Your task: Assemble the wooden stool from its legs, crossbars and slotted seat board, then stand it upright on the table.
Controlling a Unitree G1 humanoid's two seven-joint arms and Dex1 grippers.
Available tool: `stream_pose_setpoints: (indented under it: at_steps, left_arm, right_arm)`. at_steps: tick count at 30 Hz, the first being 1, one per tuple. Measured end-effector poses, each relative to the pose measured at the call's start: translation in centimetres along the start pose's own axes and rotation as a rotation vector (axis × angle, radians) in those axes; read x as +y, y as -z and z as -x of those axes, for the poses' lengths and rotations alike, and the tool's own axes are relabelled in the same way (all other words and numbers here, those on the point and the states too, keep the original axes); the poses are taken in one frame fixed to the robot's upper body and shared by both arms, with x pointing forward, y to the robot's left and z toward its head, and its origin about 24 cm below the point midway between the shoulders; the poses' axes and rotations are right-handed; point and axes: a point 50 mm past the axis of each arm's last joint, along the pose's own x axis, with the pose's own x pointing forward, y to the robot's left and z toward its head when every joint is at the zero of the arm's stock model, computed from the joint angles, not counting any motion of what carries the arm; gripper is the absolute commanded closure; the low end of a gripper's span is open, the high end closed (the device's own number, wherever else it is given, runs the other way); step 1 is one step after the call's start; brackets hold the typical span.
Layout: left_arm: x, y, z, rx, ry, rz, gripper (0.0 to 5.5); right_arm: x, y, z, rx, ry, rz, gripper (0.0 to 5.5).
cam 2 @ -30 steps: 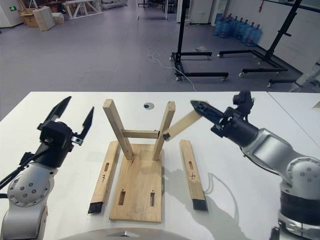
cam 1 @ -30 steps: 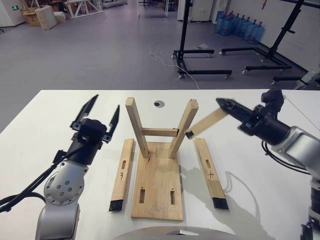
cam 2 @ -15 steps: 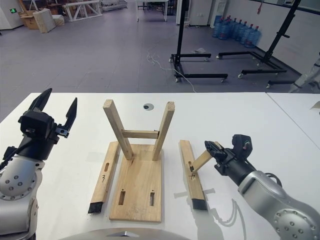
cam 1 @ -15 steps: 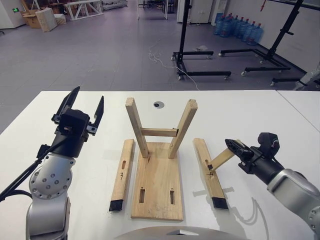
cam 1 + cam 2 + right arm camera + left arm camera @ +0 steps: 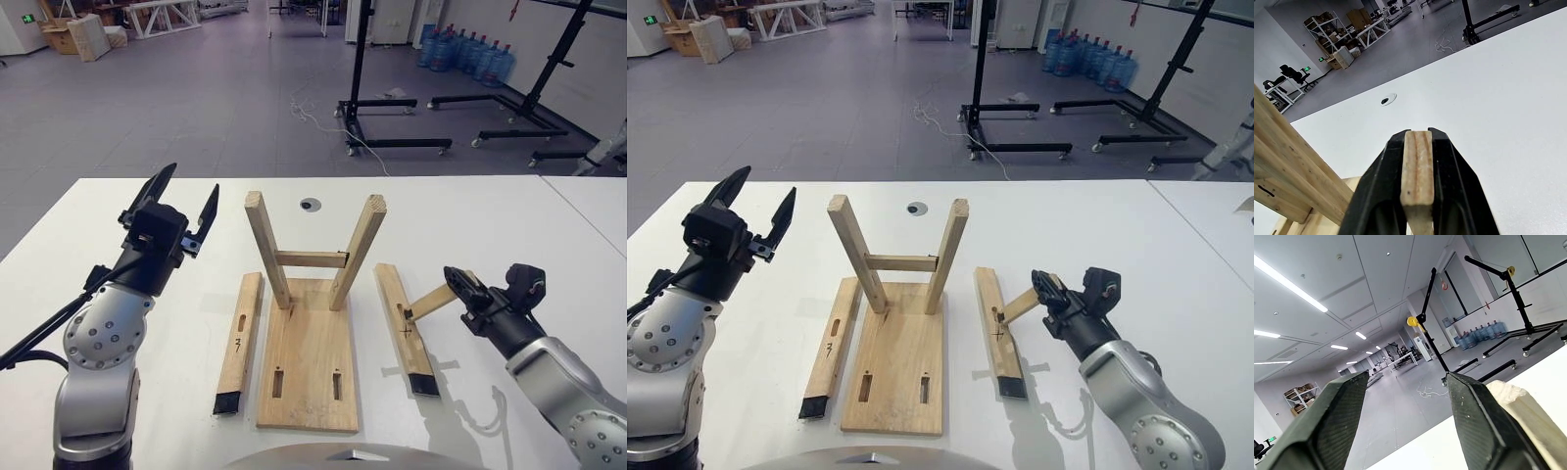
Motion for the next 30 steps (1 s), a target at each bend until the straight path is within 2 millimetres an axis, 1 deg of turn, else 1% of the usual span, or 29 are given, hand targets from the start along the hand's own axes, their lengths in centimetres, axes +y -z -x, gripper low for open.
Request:
stream_pose_setpoints:
  at_steps: [3, 6, 9, 17, 19, 22, 30]
  left_arm:
    - [-0.1, 0.1, 0.0, 0.002, 0.006, 0.004, 2.61]
    - [-0.2, 0.1, -0.1, 0.002, 0.008, 0.005, 2.61]
    - [-0.2, 0.2, -0.1, 0.006, 0.009, 0.006, 2.61]
    - [-0.3, 0.3, -0.2, 0.01, 0.031, 0.001, 2.61]
    - [-0.3, 0.5, -0.4, 0.014, 0.036, 0.005, 2.61]
    - [-0.6, 0.4, -0.5, 0.006, 0.054, 0.015, 2.61]
    - [-0.7, 0.4, -0.5, 0.003, 0.055, 0.015, 2.61]
  right_arm:
    - [1.4, -0.9, -0.4, -0.027, -0.019, -0.003, 5.12]
    - [1.7, -1.1, -0.5, -0.025, 0.001, -0.019, 5.12]
    - [1.7, -0.7, -0.6, 0.002, 0.018, -0.014, 5.12]
    - [1.8, 0.0, -0.3, 0.023, 0.03, -0.015, 5.12]
    - [1.7, 0.1, -0.3, 0.019, 0.042, -0.012, 5.12]
    - [1.2, -0.1, -1.0, 0.01, 0.059, 0.005, 5.12]
    - [0.7, 0.1, -1.3, 0.018, 0.036, 0.039, 5.12]
